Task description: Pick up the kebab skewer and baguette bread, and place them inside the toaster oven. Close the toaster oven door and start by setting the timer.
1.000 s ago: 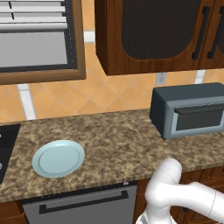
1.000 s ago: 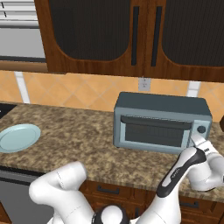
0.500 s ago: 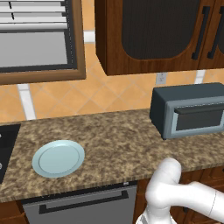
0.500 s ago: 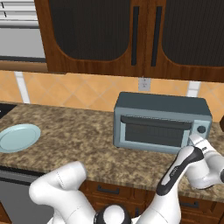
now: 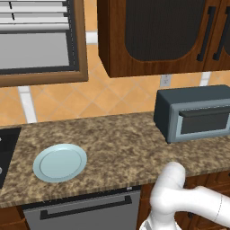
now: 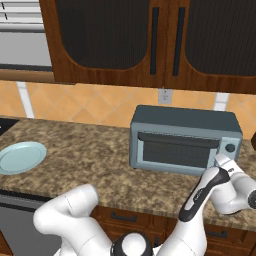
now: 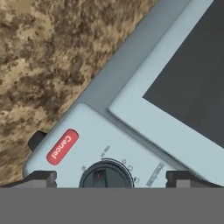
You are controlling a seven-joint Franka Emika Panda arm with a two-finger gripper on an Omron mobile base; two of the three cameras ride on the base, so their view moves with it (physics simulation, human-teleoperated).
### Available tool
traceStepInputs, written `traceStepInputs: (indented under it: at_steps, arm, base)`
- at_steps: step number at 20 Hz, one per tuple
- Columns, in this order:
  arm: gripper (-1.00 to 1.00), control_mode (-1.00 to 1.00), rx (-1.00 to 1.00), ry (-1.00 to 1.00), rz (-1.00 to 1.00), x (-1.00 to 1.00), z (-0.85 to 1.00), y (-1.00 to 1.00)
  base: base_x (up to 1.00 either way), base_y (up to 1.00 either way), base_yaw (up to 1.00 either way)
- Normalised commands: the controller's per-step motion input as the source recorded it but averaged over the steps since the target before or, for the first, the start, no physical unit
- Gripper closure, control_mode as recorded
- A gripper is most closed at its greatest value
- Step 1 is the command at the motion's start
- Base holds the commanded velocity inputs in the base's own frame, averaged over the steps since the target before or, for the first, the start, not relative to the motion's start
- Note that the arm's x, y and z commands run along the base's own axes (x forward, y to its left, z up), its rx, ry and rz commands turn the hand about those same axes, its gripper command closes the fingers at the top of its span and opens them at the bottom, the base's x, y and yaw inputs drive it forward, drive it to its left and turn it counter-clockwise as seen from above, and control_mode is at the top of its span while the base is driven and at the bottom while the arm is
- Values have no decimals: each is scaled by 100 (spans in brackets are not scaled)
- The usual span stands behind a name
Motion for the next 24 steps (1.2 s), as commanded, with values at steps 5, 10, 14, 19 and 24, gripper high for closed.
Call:
traceStepInputs:
  at_steps: [5, 10, 14, 19, 24]
  arm:
    - [-100, -100, 0, 0, 0, 22, -1, -5]
    - [-100, -100, 0, 0, 0, 8, -3, -30]
    - [-100, -100, 0, -2, 0, 2, -9, -31]
    - [-100, -100, 0, -7, 0, 0, -16, -19]
    - [-100, -100, 0, -11, 0, 0, -15, -14]
  base:
    - [0, 0, 0]
    - [0, 0, 0]
    - [0, 0, 0]
    - [0, 0, 0]
    - [0, 0, 0]
